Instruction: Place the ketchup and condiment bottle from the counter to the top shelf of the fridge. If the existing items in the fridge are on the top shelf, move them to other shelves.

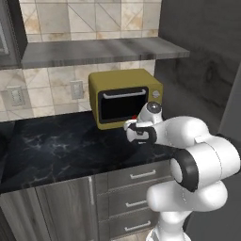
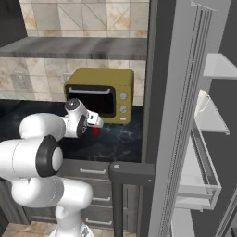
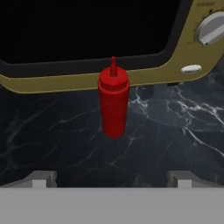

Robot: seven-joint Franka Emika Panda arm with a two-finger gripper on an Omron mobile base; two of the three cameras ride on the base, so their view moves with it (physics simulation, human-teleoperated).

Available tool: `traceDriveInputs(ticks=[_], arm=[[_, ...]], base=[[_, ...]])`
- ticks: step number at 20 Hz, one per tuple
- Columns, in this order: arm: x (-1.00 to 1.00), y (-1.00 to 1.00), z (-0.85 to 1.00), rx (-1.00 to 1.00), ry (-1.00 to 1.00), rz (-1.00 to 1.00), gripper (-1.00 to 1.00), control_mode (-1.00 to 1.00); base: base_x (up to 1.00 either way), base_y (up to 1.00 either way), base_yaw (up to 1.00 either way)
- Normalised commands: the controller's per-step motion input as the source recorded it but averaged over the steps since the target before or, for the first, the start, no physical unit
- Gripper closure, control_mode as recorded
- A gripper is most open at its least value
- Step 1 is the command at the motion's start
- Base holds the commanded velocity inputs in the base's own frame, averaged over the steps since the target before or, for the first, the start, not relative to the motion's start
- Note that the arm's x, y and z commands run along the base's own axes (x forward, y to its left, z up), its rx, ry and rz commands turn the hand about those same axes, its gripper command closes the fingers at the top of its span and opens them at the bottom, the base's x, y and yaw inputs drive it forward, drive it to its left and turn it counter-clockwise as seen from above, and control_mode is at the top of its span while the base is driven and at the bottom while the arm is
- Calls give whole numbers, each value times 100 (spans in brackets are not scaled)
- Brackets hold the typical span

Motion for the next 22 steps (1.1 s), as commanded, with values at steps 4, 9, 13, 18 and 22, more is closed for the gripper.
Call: traceDriveInputs(ticks=[4, 9, 13, 18, 22], arm=[[9, -3, -1, 0, 0, 0, -100, -100], [0, -3, -8, -1, 0, 0, -100, -100], [2, 0, -7, 0, 0, 0, -100, -100], [23, 0, -4, 0, 0, 0, -100, -100], [33, 0, -4, 0, 0, 0, -100, -100]], base=[[0, 0, 0], [0, 0, 0], [0, 0, 0], [0, 0, 0], [0, 0, 0]])
